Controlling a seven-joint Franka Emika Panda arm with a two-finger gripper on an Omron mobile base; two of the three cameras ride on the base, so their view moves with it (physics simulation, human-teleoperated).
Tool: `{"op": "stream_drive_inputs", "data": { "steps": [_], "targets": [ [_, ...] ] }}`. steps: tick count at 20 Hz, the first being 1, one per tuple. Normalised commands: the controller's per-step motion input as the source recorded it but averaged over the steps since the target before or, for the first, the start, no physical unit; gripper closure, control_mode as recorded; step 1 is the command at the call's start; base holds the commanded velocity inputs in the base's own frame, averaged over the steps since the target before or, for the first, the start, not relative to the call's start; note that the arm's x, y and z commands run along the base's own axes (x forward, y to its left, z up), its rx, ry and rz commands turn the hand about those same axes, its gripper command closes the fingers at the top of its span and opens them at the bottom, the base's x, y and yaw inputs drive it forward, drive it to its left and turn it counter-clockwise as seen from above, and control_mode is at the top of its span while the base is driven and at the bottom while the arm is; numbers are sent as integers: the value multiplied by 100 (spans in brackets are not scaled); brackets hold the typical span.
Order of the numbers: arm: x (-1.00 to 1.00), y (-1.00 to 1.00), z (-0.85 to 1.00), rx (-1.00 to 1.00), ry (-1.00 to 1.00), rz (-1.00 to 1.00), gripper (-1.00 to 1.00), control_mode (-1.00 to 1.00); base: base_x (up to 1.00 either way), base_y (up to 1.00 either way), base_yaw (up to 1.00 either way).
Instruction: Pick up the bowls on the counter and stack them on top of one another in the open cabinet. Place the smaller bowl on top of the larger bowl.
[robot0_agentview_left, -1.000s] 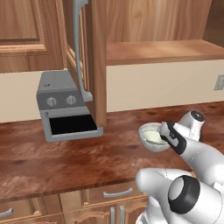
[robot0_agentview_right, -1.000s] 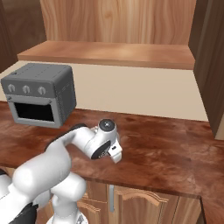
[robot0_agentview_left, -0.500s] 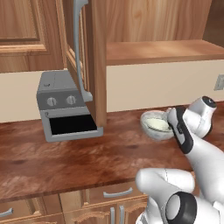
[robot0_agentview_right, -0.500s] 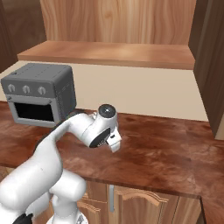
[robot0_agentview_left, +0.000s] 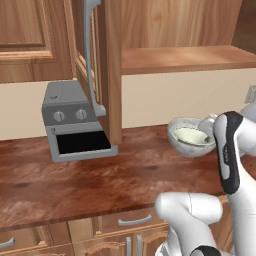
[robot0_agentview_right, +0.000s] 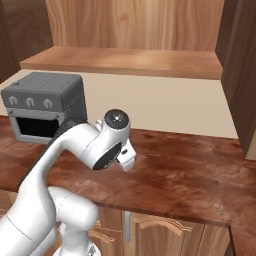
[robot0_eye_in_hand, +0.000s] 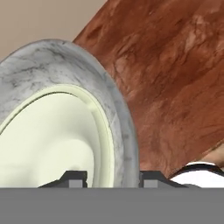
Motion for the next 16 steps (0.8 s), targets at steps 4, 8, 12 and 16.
{"op": "stream_drive_inputs", "data": {
  "steps": [4, 8, 12, 16],
  "targets": [
    [-63, 4, 88, 0, -10, 8, 100, -100, 0, 0, 0],
    [-60, 7, 85, 0, -10, 7, 100, -100, 0, 0, 0],
    [-51, 13, 85, 0, -11, 5, 100, -100, 0, 0, 0],
    [-40, 15, 89, 0, -13, 1, 100, -100, 0, 0, 0]
  ]
}}
